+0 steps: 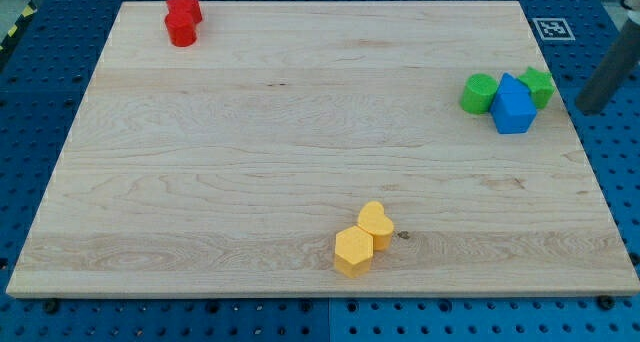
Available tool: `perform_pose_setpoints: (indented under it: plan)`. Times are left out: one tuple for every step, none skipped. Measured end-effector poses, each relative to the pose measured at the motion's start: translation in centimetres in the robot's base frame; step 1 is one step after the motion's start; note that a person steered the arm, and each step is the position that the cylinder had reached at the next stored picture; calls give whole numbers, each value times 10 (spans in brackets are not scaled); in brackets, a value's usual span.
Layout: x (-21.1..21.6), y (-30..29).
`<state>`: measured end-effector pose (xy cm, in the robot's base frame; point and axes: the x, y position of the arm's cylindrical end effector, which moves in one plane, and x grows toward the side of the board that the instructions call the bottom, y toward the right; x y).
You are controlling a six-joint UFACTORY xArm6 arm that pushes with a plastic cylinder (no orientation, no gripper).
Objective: Move your arm towards the yellow hexagon
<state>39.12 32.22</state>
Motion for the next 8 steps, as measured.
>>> perform_pose_setpoints:
  plan:
    - [-15, -18]
    - [-19, -42]
    - [-19, -51]
    - [-21, -23]
    - [2, 9]
    - [59, 5]
    - [122, -38]
    - [171, -89]
